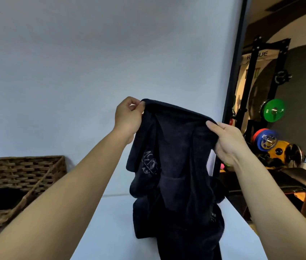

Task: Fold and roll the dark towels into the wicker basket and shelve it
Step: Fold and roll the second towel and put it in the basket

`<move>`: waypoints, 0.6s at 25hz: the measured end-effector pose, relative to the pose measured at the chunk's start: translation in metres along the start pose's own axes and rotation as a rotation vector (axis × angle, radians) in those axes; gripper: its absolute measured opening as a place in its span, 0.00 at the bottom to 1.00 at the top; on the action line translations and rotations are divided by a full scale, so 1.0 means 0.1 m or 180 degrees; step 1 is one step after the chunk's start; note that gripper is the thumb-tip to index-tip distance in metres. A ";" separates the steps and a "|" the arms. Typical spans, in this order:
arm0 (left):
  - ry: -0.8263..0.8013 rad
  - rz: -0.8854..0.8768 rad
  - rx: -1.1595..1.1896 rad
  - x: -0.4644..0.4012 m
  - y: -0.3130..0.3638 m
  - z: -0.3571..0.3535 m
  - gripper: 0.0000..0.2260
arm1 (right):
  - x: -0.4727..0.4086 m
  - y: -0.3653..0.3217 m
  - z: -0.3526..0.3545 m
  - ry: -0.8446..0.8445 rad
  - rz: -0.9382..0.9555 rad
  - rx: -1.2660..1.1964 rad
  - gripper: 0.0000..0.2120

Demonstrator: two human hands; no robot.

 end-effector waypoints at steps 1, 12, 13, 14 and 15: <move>0.0035 -0.0054 0.0057 -0.06 0.11 0.00 0.10 | -0.02 -0.16 -0.10 -0.0053 0.0091 -0.0250 0.09; 0.0397 -0.0506 0.0074 -0.28 0.91 0.35 0.08 | -0.10 -0.63 -0.87 -0.0487 0.0524 -0.0880 0.09; 0.0437 -0.0500 0.0037 -0.24 0.91 0.43 0.08 | -0.09 -0.59 -0.93 -0.0518 0.0489 -0.0864 0.08; 0.0467 -0.0500 0.0011 -0.21 0.91 0.50 0.09 | -0.07 -0.55 -0.99 -0.0541 0.0459 -0.0834 0.08; 0.0504 -0.0513 -0.0023 -0.17 0.92 0.58 0.08 | -0.04 -0.52 -1.05 -0.0549 0.0439 -0.0769 0.08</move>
Point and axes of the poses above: each hand's wrist, its own x-axis away from the middle knuckle, its own z-axis out of the back of the hand, y = z × x, the point moved 7 cm from there along -x, towards the middle knuckle, and after that the axes turned 9 degrees about -z, right-handed, at the moved point
